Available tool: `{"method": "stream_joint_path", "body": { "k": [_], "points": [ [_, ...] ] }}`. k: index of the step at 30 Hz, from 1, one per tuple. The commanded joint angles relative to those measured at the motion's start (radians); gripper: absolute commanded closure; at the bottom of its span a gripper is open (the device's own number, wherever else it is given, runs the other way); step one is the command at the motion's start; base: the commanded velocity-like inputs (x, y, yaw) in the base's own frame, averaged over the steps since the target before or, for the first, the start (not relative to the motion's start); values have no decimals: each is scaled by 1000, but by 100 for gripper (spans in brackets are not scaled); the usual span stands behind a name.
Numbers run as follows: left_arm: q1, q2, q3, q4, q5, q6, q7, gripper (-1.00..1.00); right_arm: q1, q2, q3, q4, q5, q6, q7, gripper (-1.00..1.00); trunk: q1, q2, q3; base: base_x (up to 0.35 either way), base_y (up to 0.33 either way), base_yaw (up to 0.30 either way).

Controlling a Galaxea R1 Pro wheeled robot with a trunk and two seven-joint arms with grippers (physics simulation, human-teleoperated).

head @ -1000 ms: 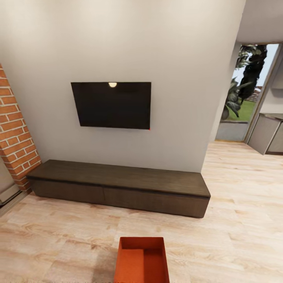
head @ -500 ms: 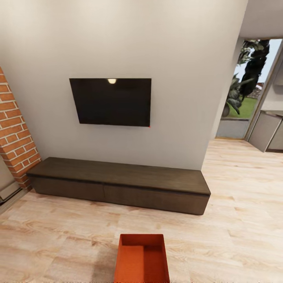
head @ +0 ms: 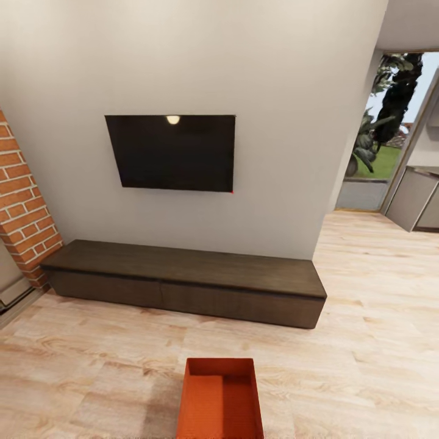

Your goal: Move the two storage containers from the living room to the garage. In the garage, place one container on the floor and stack the other container on top of it (either order is fine).

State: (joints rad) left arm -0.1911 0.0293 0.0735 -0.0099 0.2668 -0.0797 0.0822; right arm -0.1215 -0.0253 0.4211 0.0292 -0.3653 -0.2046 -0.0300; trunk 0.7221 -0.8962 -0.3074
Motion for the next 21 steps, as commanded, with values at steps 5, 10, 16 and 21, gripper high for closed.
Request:
{"method": "stream_joint_path", "body": {
  "k": [5,10,16,21],
  "points": [
    [-1,0,7,1,0,-3,1,-100,-1,1,9,3,-7,-6,-1,-100,0,-1,-9,0,0,0],
    [-1,0,7,1,0,-3,1,-100,-1,-2,5,3,-9,-5,-1,-100,0,-1,-17,0,0,0],
    [-1,0,7,1,0,-3,1,-100,-1,1,8,3,-8,-5,-1,-100,0,-1,-27,0,0,0],
    [-1,0,7,1,0,-3,1,-100,-1,-1,8,3,-7,-5,-1,-100,0,-1,-35,0,0,0]
  ]
}}
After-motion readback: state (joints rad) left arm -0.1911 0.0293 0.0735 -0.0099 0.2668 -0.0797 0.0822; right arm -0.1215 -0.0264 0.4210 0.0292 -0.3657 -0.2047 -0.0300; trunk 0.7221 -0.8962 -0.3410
